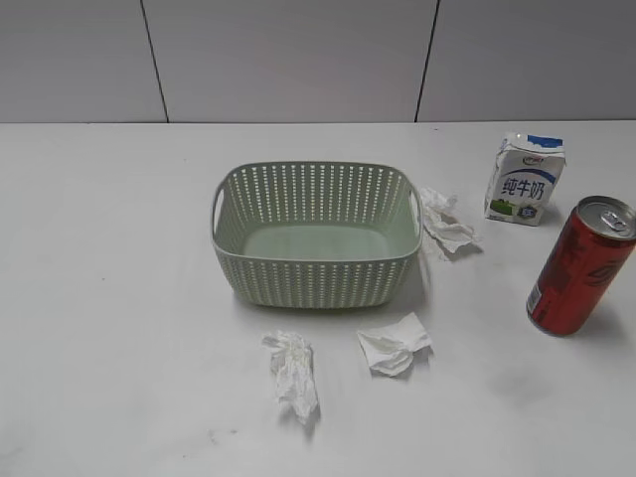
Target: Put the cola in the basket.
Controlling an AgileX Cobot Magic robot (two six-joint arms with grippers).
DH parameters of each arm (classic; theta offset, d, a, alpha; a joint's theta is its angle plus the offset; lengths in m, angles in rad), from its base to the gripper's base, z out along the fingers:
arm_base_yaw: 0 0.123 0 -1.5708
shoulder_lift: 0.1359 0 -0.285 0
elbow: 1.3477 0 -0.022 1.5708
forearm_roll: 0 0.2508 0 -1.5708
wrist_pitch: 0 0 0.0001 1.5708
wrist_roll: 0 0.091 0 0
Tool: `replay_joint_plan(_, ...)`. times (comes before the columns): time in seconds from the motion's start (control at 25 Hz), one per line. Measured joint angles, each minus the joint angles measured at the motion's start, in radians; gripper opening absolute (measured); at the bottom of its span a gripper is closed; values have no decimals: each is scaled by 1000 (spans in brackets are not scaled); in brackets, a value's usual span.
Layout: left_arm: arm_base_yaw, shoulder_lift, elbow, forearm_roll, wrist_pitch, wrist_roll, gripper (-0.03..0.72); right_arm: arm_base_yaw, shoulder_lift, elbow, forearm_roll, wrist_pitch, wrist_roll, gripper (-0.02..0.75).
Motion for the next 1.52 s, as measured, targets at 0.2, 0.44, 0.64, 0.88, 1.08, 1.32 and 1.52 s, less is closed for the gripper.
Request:
replay_joint_plan(0.2, 0, 0, 0, 0, 0, 0, 240, 0, 289, -159, 7, 75, 14, 620)
replay_joint_plan(0.44, 0, 0, 0, 0, 0, 0, 240, 0, 599, -286, 5, 84, 15, 645)
replay_joint_plan(0.64, 0, 0, 0, 0, 0, 0, 240, 0, 812, -355, -22, 83, 15, 647)
replay_joint_plan(0.88, 0, 0, 0, 0, 0, 0, 240, 0, 977, -408, -65, 68, 16, 647)
replay_joint_plan(1.08, 0, 0, 0, 0, 0, 0, 240, 0, 1065, -414, -65, 47, 16, 649)
replay_joint_plan(1.32, 0, 0, 0, 0, 0, 0, 240, 0, 1116, -416, -63, 46, 16, 599)
replay_joint_plan(1.52, 0, 0, 0, 0, 0, 0, 240, 0, 1118, -473, -59, 93, 18, 522)
